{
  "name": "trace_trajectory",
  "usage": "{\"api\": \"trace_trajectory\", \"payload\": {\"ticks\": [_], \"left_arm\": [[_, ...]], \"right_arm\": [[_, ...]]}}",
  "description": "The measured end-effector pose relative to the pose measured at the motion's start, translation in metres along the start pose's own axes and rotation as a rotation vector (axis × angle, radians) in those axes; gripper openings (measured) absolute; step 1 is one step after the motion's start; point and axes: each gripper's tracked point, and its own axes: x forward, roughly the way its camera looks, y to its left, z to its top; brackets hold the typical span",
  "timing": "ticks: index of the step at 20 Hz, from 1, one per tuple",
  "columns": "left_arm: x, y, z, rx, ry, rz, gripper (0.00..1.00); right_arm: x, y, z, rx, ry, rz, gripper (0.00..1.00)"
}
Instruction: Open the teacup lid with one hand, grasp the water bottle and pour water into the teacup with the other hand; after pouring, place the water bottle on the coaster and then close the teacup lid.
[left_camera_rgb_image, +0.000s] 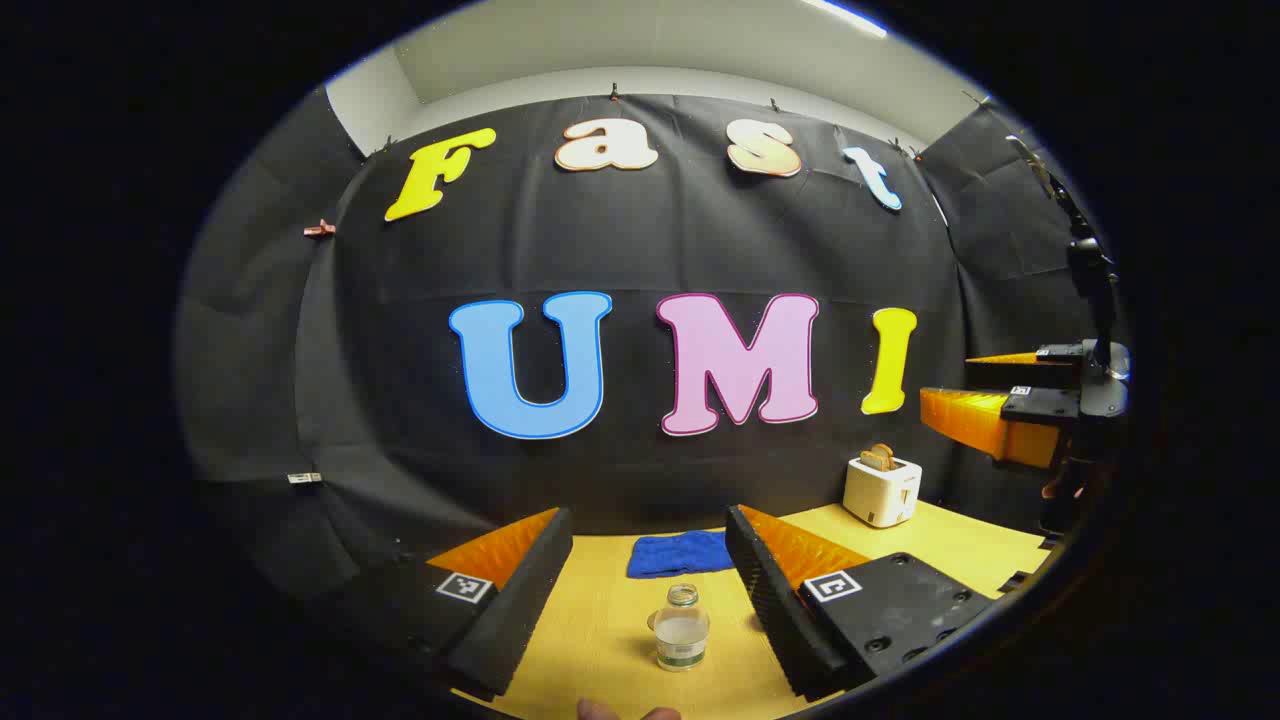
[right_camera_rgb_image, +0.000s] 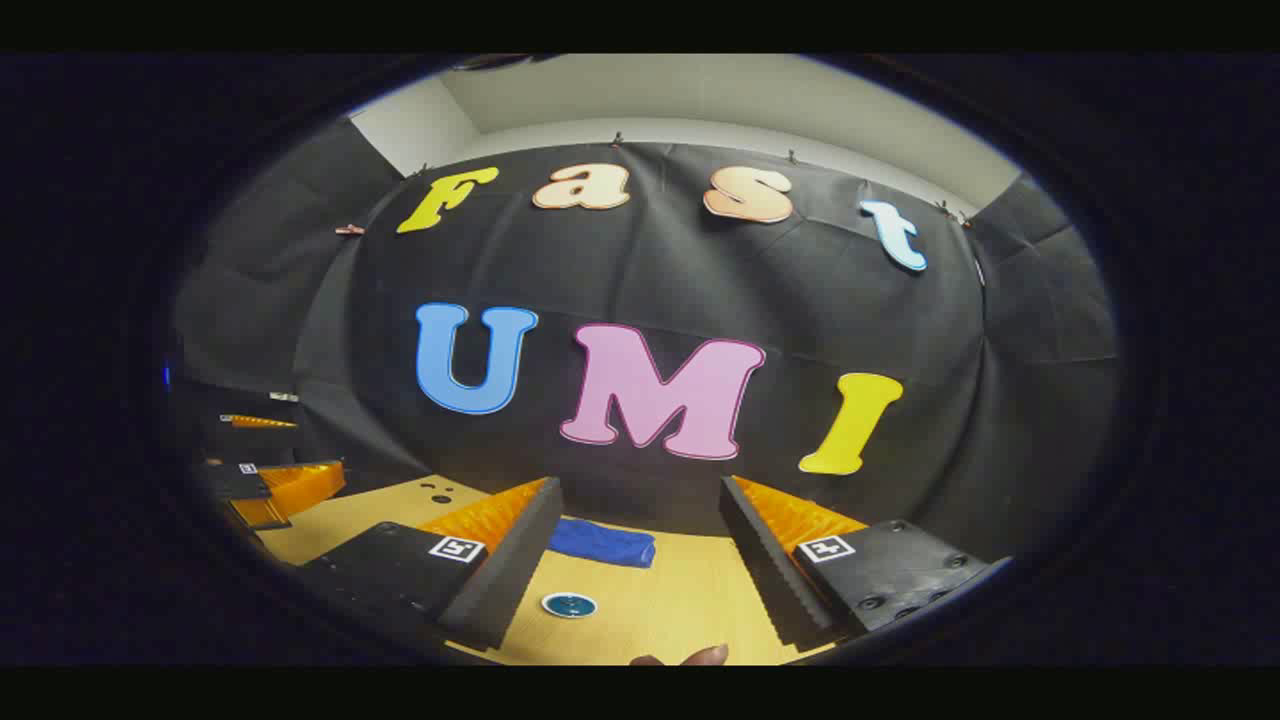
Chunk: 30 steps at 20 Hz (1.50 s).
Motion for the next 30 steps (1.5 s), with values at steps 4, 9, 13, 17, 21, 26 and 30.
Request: {"api": "trace_trajectory", "payload": {"ticks": [4,9,13,17,21,26,30], "left_arm": [[0.001,0.005,0.002,0.016,-0.003,-0.013,0.97],[0.001,0.008,0.001,0.025,-0.007,-0.018,0.97],[0.002,0.009,0.001,0.023,-0.006,-0.017,0.97],[0.005,0.005,0.000,0.021,-0.008,-0.022,0.97],[0.011,0.000,-0.014,0.024,0.000,-0.031,0.97],[0.024,-0.010,-0.049,0.003,0.031,-0.039,0.97],[0.039,-0.020,-0.083,0.014,0.041,-0.045,0.97]], "right_arm": [[-0.001,0.005,-0.001,-0.009,0.006,0.001,0.96],[0.000,0.013,0.002,-0.006,-0.003,0.011,0.96],[0.001,0.018,0.001,-0.011,-0.004,0.027,0.96],[0.006,0.020,-0.004,-0.003,-0.002,0.035,0.96],[0.014,0.026,-0.025,0.014,0.015,0.054,0.96],[0.028,0.033,-0.070,0.032,0.051,0.067,0.96],[0.045,0.041,-0.111,0.027,0.069,0.091,0.98]]}}
